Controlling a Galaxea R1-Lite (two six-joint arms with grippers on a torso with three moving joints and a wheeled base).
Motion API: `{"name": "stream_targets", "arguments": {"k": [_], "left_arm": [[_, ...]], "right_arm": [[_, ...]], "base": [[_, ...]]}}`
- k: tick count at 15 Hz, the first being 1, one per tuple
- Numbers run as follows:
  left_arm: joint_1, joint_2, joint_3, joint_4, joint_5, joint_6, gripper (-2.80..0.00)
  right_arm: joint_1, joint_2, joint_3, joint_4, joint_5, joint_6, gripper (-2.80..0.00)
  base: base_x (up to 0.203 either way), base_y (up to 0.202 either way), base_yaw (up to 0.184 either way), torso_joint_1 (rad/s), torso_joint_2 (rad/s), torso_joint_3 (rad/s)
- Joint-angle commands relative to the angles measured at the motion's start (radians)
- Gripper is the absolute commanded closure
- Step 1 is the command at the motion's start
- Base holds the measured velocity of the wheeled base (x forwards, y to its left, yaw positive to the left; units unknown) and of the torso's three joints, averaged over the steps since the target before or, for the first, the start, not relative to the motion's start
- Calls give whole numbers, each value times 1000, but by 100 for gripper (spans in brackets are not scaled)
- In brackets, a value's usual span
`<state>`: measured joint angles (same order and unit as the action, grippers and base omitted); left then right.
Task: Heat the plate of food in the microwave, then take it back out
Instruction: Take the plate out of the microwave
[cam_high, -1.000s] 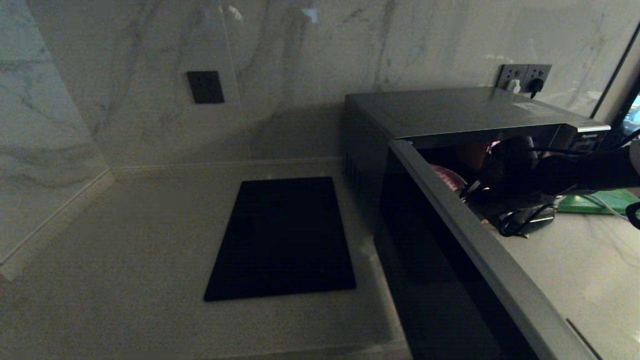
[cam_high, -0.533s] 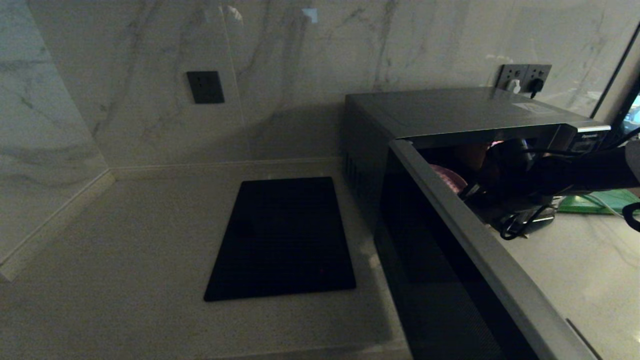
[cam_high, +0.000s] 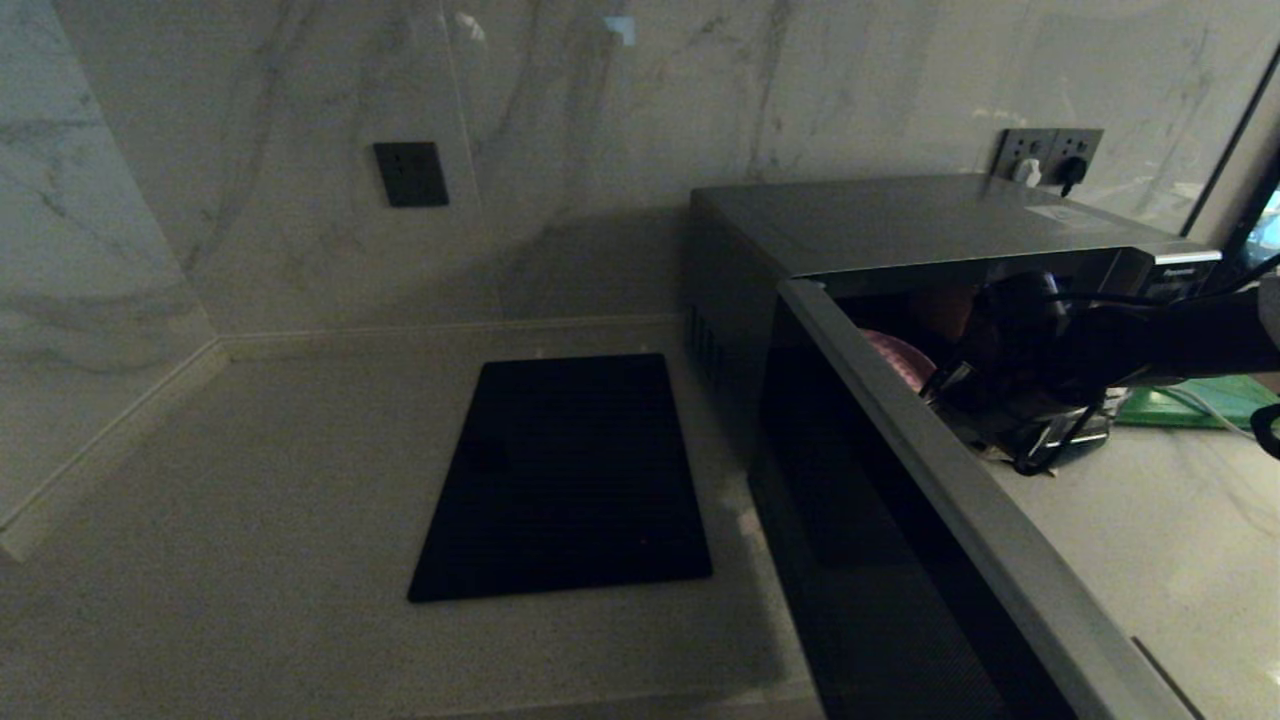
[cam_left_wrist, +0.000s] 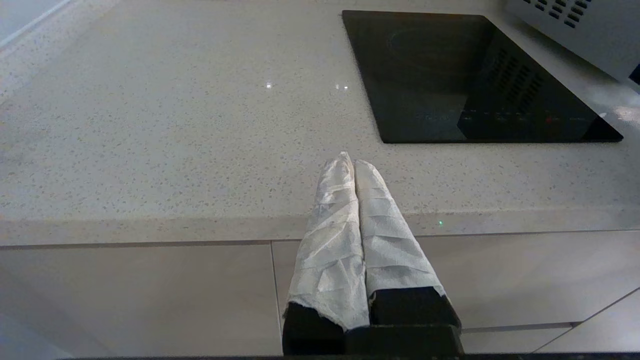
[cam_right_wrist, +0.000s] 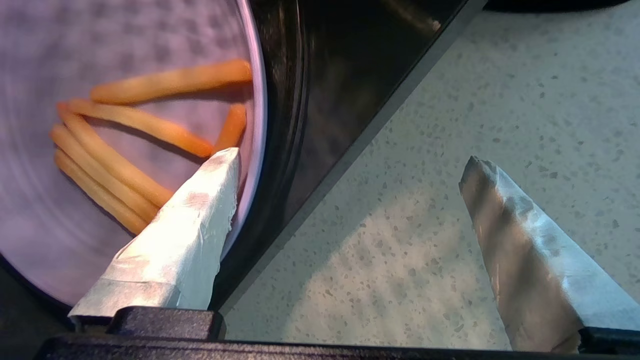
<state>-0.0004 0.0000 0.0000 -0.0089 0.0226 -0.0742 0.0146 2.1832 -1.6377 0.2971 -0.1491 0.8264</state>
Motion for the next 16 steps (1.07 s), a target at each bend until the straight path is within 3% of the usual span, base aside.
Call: {"name": "stream_targets", "arguments": {"k": [1,16], "left_arm": [[0,2,0,0,0,-1,0],[0,0,0,0,0,-1,0]], "right_arm": [[1,-3,-9,18,-4,11,-280],[1,-17,-18,97,-69,20,-280]], "base": [[0,0,0,0,0,0],[0,0,0,0,0,0]]}}
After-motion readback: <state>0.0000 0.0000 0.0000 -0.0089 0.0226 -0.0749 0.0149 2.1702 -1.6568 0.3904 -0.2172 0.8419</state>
